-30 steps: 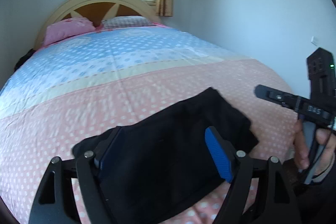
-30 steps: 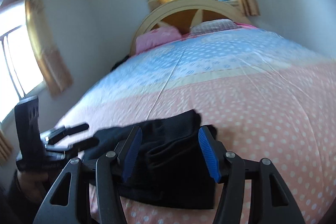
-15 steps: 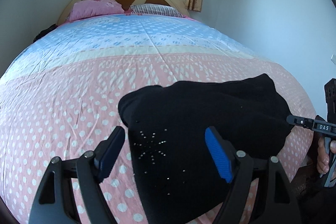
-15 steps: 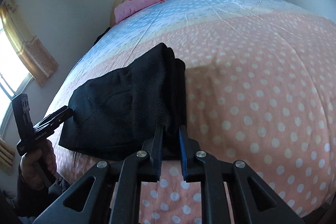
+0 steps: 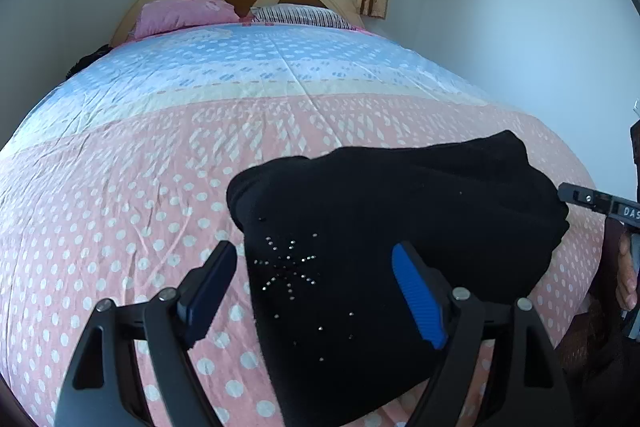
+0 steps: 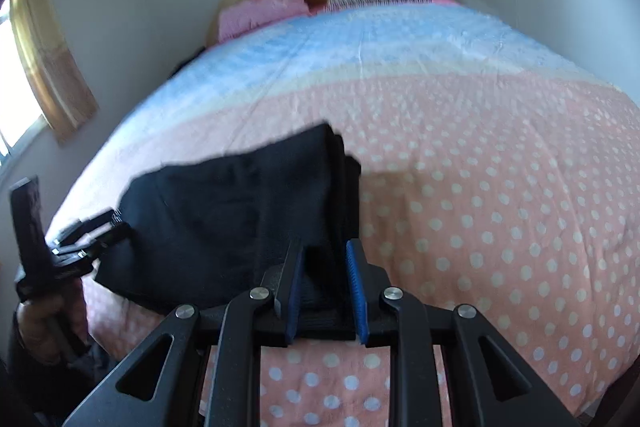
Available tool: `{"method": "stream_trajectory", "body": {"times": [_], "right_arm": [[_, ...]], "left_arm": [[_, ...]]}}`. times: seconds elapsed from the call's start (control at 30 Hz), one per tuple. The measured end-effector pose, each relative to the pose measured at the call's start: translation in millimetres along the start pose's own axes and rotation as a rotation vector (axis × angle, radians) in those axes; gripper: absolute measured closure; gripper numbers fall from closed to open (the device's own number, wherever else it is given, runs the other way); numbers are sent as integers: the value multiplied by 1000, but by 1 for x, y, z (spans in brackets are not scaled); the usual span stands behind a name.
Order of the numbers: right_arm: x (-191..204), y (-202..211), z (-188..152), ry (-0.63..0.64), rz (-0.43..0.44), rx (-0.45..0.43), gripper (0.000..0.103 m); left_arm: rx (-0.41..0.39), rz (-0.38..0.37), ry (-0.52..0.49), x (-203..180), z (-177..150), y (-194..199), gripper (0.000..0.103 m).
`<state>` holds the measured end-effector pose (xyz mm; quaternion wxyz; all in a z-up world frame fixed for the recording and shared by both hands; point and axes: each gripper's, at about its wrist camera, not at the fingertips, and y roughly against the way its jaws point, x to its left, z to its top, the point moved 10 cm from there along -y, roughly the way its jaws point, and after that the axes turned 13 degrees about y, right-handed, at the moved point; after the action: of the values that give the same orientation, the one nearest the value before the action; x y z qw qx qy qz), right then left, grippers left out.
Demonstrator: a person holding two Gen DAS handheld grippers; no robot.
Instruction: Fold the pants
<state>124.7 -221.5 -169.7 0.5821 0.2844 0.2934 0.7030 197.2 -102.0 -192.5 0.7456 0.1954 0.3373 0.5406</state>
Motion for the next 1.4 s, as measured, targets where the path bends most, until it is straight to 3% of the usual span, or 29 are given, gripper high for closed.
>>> {"method": "stream_trajectory", "body": {"times": [0.1,0.23,0.3,0.4,0.5,0.83,1.07,1.4], "right_arm": [[3,4,-4,17,-9,-13,92],[5,23,-1,18,3,-65,95],[4,22,-4,16,9,-50,95],[-11,-5,-21,-8,-15,42,95],[-17,-6,-23,-55,25,16,95],[-17,2,-25,-10,2,19,89],[-11,29,-6,29,-28,-94,85],[4,7,-16,40,58,-19,85]], "left_arm": [[7,0,-2,0,-2,-2,14],[18,0,2,2,-3,-5,14],[21,1,2,2,-4,-6,14],[29,1,5,2,-6,-8,12],[36,1,8,3,-8,-11,9],[63,-10,26,8,-8,-17,3],[71,-27,51,10,-9,-19,3],[71,-30,60,10,-12,-16,3]]}}
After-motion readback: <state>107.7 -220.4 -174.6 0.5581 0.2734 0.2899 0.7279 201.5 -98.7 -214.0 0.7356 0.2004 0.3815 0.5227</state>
